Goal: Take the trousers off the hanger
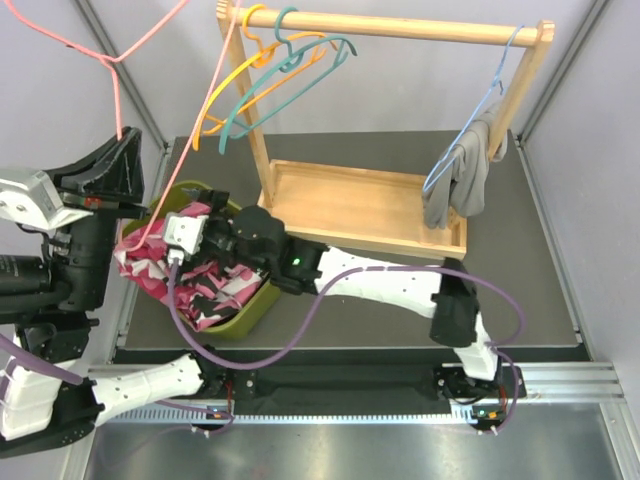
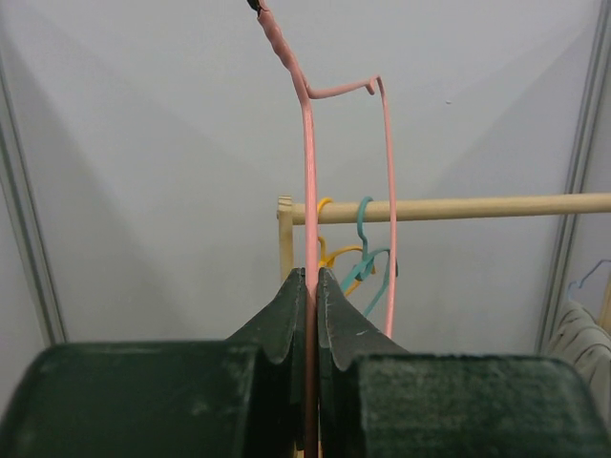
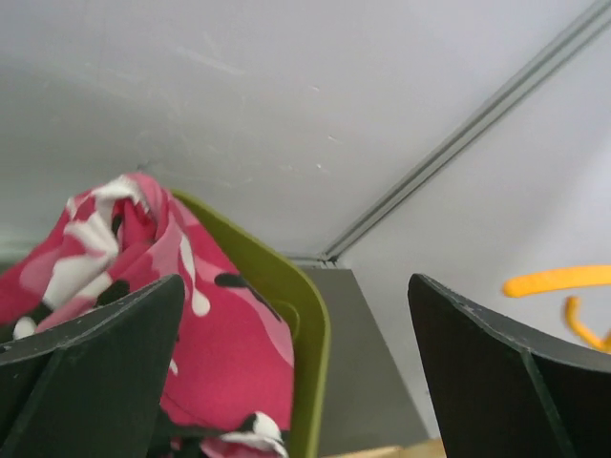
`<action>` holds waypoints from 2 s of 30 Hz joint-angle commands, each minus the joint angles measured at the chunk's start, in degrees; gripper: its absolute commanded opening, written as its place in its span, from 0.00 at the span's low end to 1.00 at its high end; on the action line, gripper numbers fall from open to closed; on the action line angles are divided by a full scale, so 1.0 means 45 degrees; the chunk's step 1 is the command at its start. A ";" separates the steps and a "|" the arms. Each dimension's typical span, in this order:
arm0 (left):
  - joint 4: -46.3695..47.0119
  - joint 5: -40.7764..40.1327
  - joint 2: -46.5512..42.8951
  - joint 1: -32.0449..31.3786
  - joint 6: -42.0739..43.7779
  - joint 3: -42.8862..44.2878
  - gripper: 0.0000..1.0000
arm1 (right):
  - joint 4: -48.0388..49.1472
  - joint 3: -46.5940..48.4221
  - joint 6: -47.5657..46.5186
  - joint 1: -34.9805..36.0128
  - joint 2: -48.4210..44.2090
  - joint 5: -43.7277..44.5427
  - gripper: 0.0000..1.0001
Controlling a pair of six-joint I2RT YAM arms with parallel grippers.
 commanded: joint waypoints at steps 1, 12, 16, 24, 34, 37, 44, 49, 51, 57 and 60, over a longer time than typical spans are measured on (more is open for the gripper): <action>-0.0535 0.0918 -0.0224 -0.0006 -0.0606 -0.0202 0.00 | -0.3731 0.0679 -0.2018 0.0485 -0.2404 -0.1256 1.00; -0.2255 0.1585 0.0087 0.0014 -0.1896 -0.0768 0.00 | -1.2900 -0.1738 -0.6199 0.1052 -0.5979 -0.2589 1.00; -0.2217 0.1449 0.0809 -0.0006 -0.1916 -0.1159 0.00 | -1.4153 -0.2968 -0.6827 0.0819 -0.7503 -0.2527 1.00; -0.2119 0.0648 0.3308 -0.0006 -0.1506 -0.0652 0.00 | -1.4839 -0.4162 -0.6497 -0.1269 -0.9942 -0.3699 1.00; -0.0909 -0.0173 0.6647 0.0169 -0.0803 0.0811 0.00 | -1.4273 -0.5508 -0.4311 -0.4841 -1.3537 -0.6159 1.00; -0.0440 -0.0017 0.7138 0.0403 -0.0997 0.1222 0.00 | -1.4214 -0.6190 -0.3977 -0.5547 -1.4826 -0.6551 1.00; -0.1101 0.1231 0.8720 0.2101 -0.2910 0.3234 0.00 | -1.3667 -0.8359 -0.2846 -0.7910 -1.8048 -0.6982 1.00; -0.1688 0.2927 0.9773 0.3506 -0.4451 0.4073 0.00 | -1.3355 -0.9784 -0.2006 -0.9568 -2.0451 -0.7099 1.00; -0.1747 0.3380 0.9990 0.3821 -0.4903 0.4075 0.00 | -1.3296 -1.0176 -0.1712 -1.0059 -2.1347 -0.7138 1.00; -0.1943 0.3558 0.9992 0.4193 -0.5373 0.3257 0.00 | -1.2965 -1.1544 -0.0599 -1.1836 -2.3360 -0.7080 1.00; -0.1865 0.3421 0.9504 0.4193 -0.5471 0.2378 0.00 | -1.2652 -1.2226 0.0299 -1.2696 -2.4066 -0.6982 1.00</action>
